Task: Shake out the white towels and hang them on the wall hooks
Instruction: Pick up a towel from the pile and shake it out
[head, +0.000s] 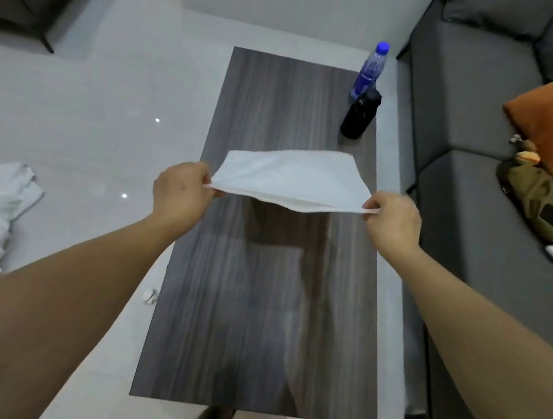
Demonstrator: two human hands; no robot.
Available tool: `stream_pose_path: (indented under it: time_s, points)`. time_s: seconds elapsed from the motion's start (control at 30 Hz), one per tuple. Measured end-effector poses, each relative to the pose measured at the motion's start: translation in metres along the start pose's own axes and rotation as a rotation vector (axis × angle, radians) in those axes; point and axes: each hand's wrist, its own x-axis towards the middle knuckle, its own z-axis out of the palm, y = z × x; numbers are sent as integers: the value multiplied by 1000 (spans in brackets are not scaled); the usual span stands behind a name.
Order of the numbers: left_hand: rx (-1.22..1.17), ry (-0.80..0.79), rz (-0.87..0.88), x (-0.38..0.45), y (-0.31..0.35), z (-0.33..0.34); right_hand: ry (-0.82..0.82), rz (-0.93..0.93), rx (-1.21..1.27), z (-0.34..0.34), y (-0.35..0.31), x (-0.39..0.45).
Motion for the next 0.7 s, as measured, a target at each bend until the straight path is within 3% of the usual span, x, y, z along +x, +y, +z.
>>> stream_pose_path:
  time_s: [0.2,0.4,0.53,0.7]
  points:
    - [133,-261,-17,-95,-55,96,-240,25,-27,112,51,-79]
    - [223,-623,-58,-228,-110,189,-656,68,-151,218,112,-197]
    - [263,-923,-94,-288,-123,209,-868,-25,-294,239,130,-244]
    - [396,-1193,-70,-248,-104,202,-1229,-91,-512,231,106,-201]
